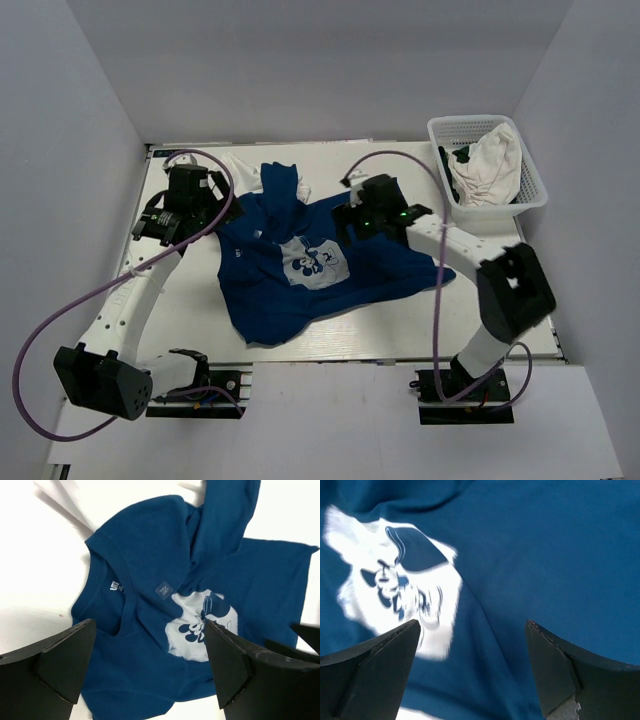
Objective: Fold and stack the t-shirts
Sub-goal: Put the neatly folded tshirt into the corner of the board with the left arm
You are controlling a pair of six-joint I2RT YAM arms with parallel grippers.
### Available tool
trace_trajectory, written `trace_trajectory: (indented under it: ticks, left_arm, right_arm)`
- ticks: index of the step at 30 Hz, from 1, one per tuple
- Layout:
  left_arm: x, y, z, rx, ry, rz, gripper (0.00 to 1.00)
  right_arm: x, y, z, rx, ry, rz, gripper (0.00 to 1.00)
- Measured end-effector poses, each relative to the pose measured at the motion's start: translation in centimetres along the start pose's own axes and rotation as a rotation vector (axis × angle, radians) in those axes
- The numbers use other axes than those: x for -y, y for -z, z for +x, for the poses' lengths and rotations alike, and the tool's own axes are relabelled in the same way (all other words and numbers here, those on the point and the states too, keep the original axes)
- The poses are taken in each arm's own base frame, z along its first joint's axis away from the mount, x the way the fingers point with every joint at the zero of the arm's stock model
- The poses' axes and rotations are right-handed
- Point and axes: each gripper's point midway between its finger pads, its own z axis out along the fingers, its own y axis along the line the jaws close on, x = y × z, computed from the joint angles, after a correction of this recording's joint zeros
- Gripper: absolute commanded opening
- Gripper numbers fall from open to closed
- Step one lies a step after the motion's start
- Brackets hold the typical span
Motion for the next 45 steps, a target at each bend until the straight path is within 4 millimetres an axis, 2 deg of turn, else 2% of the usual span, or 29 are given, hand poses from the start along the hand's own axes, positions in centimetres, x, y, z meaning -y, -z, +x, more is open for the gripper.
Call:
trace_trajectory:
  ticks: [5, 8, 9, 13, 16, 17, 20, 23, 27, 29, 32, 37, 39, 41, 42, 45]
  left_arm:
    - [-0.3, -0.1, 0.6, -0.025, -0.007, -0.014, 0.99]
    - [-0.3, -0.1, 0.7, -0.03, -0.008, -0.013, 0.99]
    - [-0.3, -0.1, 0.7, -0.03, -0.008, -0.013, 0.99]
    - [-0.6, 0.0, 1.0, -0.043, -0.012, -0.021, 0.99]
    - [-0.7, 0.0, 1.1, -0.049, -0.017, -0.025, 0.99]
    - [-0.7, 0.0, 1.2, -0.05, -0.017, -0.025, 0.99]
    - [-0.7, 0.0, 1.2, -0.051, -0.02, -0.025, 0.99]
    - [-0.7, 0.0, 1.2, -0.051, -0.021, -0.024, 0.99]
    - [-0.6, 0.0, 1.1, -0.049, -0.024, -0.021, 0.99]
    - [-0.5, -0.3, 1.2, -0.056, -0.027, -0.018, 0.99]
    - [-0.3, -1.1, 1.7, -0.08, -0.035, -0.02, 0.99]
    - [-0.2, -3.0, 2.6, -0.128, -0.053, -0.038, 0.99]
    - [-0.1, -3.8, 2.9, -0.149, -0.062, -0.047, 0.99]
    - [0.2, -4.5, 3.0, -0.166, -0.069, -0.051, 0.99]
    - [0.4, -4.9, 3.1, -0.174, -0.073, -0.05, 0.99]
    - [0.7, -5.8, 3.2, -0.194, -0.086, -0.048, 0.99]
  right_arm:
    - [-2.9, -5.6, 1.6, -0.098, 0.172, -0.02, 0.9]
    - [-4.7, -7.7, 3.1, -0.131, 0.256, -0.052, 0.9]
    - [-5.5, -8.5, 3.7, -0.145, 0.288, -0.073, 0.87]
    - [-6.6, -10.4, 4.0, -0.155, 0.346, -0.091, 0.82]
    - [-6.4, -11.0, 4.4, -0.156, 0.375, -0.068, 0.59]
    - [-6.2, -11.1, 4.6, -0.159, 0.378, -0.061, 0.34]
    - [-5.5, -11.1, 4.9, -0.145, 0.381, -0.026, 0.0]
    - [-4.2, -9.9, 5.8, -0.121, 0.369, 0.039, 0.0]
    - [-1.9, -5.4, 8.8, -0.123, 0.297, 0.131, 0.0]
    - [-1.1, -2.9, 9.6, -0.104, 0.244, 0.17, 0.0]
    - [0.1, 0.4, 10.0, -0.058, 0.16, 0.234, 0.0]
    - [2.0, 4.6, 10.7, -0.034, 0.041, 0.338, 0.0]
    - [2.6, 6.1, 10.8, -0.028, 0.01, 0.371, 0.04]
    - [3.0, 7.3, 10.8, -0.022, -0.019, 0.392, 0.35]
    - [3.1, 7.8, 11.1, -0.035, -0.022, 0.396, 0.86]
    - [2.7, 8.8, 10.8, -0.018, -0.037, 0.372, 0.9]
